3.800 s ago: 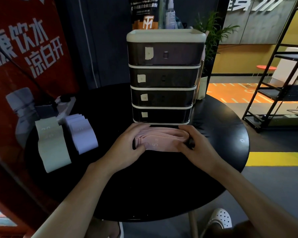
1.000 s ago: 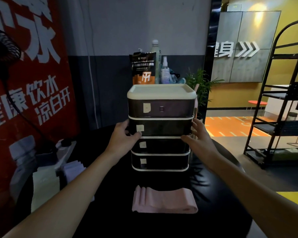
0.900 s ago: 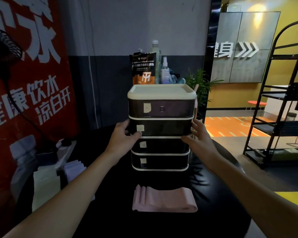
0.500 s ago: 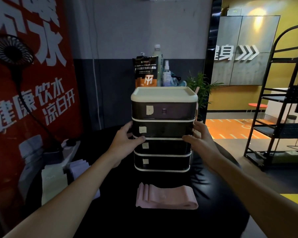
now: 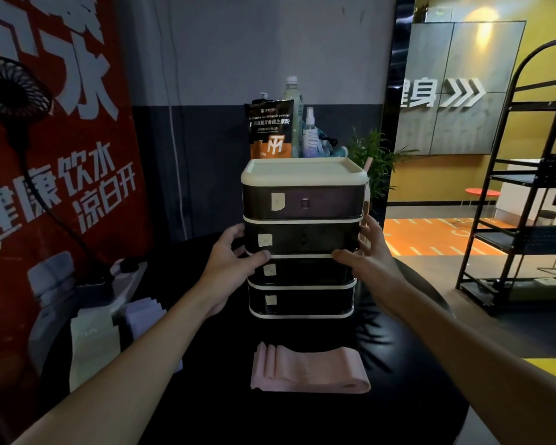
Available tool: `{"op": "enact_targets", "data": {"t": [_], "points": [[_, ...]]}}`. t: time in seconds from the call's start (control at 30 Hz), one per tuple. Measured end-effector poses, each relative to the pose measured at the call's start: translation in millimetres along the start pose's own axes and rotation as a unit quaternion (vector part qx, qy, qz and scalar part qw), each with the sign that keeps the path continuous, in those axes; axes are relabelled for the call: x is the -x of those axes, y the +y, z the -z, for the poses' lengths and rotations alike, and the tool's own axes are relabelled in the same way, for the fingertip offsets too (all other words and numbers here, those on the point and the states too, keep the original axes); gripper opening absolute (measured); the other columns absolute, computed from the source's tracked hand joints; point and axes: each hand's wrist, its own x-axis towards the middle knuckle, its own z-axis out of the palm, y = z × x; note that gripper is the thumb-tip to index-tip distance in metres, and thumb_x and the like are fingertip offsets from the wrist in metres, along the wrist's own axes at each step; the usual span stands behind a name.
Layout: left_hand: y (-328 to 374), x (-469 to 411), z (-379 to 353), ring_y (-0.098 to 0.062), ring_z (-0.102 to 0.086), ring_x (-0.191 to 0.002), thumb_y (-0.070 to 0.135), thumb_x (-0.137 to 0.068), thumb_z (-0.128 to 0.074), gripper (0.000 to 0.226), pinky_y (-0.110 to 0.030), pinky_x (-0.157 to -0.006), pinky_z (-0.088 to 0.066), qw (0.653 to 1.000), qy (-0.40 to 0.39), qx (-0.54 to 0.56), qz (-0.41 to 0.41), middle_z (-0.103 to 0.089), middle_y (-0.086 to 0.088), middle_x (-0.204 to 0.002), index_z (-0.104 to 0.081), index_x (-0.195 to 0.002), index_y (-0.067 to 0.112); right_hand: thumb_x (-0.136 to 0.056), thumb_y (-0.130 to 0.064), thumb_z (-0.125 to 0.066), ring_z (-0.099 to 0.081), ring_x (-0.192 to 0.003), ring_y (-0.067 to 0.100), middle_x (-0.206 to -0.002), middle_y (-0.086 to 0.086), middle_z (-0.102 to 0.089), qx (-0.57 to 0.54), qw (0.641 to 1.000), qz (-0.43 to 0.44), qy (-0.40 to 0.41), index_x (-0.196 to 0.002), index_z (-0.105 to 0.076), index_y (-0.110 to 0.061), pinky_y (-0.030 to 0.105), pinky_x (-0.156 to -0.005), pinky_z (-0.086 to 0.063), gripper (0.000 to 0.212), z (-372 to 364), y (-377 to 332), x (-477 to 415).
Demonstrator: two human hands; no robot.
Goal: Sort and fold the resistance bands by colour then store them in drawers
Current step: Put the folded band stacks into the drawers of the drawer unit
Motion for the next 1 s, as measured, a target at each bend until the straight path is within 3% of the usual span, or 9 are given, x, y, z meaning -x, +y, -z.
{"op": "enact_targets", "data": {"t": [0.07,0.17,0.23,0.4,0.5,0.63,0.73,0.83,1.0], "points": [[-1,1,0,-0.014,-0.058,-0.122,0.011,-0.084,-0.078,0.061,-0.043,-0.1,-0.053,1.0,0.004,0.004,-0.001,-0.057,0.014,-0.128,-0.05,-0.137,0.023,-0.082,-0.001,-0.072,-0.05,-0.121,0.013,-0.122,-0.02,-0.049,-0.011,1.0,-0.005,0.016,-0.143,-0.033,-0.037,0.036,-0.092,-0.051,0.08,1,2,0],[-1,2,0,-0.016,-0.058,-0.123,0.008,-0.084,-0.076,0.062,-0.046,-0.101,-0.052,1.0,0.012,0.013,-0.003,-0.055,0.015,-0.126,-0.048,-0.137,0.024,-0.076,-0.01,-0.076,-0.05,-0.127,0.021,-0.135,-0.006,-0.049,-0.015,0.999,-0.012,0.031,-0.123,-0.043,-0.055,0.044,-0.097,-0.051,0.073,0,4,2],[-2,3,0,-0.017,-0.058,-0.123,0.006,-0.084,-0.076,0.065,-0.047,-0.102,-0.051,1.0,0.014,0.019,-0.002,-0.054,0.012,-0.127,-0.047,-0.14,0.023,-0.071,-0.017,-0.077,-0.05,-0.128,0.023,-0.139,-0.005,-0.046,-0.006,0.999,-0.01,0.033,-0.116,-0.043,-0.06,0.049,-0.1,-0.049,0.071,0,1,6],[-4,8,4,-0.014,-0.055,-0.126,0.01,-0.084,-0.077,0.07,-0.047,-0.105,-0.049,1.0,0.007,-0.004,-0.008,-0.053,0.008,-0.135,-0.044,-0.144,0.026,-0.072,-0.016,-0.078,-0.045,-0.132,0.022,-0.14,-0.006,-0.045,0.002,1.0,0.001,0.027,-0.142,-0.034,-0.037,0.051,-0.108,-0.043,0.085,4,-3,17],[-2,16,6,-0.013,-0.053,-0.128,0.011,-0.085,-0.077,0.072,-0.047,-0.106,-0.048,1.0,0.002,-0.013,-0.015,-0.05,0.007,-0.138,-0.041,-0.145,0.027,-0.082,-0.002,-0.073,-0.043,-0.134,0.022,-0.139,-0.006,-0.044,0.001,1.0,0.009,0.025,-0.14,-0.033,-0.036,0.049,-0.11,-0.041,0.079,7,-3,26],[2,30,8,-0.013,-0.051,-0.129,0.014,-0.084,-0.078,0.073,-0.048,-0.107,-0.048,0.999,-0.001,-0.024,-0.024,-0.048,0.005,-0.14,-0.04,-0.145,0.028,-0.084,0.002,-0.07,-0.046,-0.131,0.02,-0.124,-0.017,-0.048,0.01,1.0,0.017,0.02,-0.128,-0.035,-0.041,0.047,-0.11,-0.041,0.071,6,-8,42],[6,41,10,-0.013,-0.052,-0.128,0.014,-0.084,-0.077,0.072,-0.049,-0.106,-0.048,0.999,0.002,-0.039,-0.031,-0.047,0.004,-0.141,-0.041,-0.145,0.027,-0.085,0.005,-0.067,-0.05,-0.127,0.019,-0.119,-0.023,-0.047,0.004,0.999,0.023,0.022,-0.132,-0.034,-0.037,0.04,-0.105,-0.046,0.072,4,-14,54],[11,51,12,-0.013,-0.051,-0.128,0.014,-0.085,-0.076,0.07,-0.048,-0.106,-0.048,0.998,0.0,-0.049,-0.031,-0.047,0.004,-0.141,-0.04,-0.144,0.028,-0.085,0.007,-0.067,-0.056,-0.12,0.018,-0.119,-0.019,-0.049,-0.001,0.999,0.022,0.024,-0.135,-0.035,-0.035,0.032,-0.095,-0.05,0.072,5,-18,65],[19,68,12,-0.012,-0.05,-0.128,0.014,-0.086,-0.075,0.076,-0.04,-0.109,-0.045,0.998,0.001,-0.063,-0.029,-0.047,0.005,-0.14,-0.034,-0.15,0.022,-0.082,0.008,-0.068,-0.055,-0.122,0.024,-0.137,0.001,-0.046,0.005,1.0,0.021,0.018,-0.138,-0.037,-0.03,0.043,-0.101,-0.05,0.075,5,-20,77]]}}
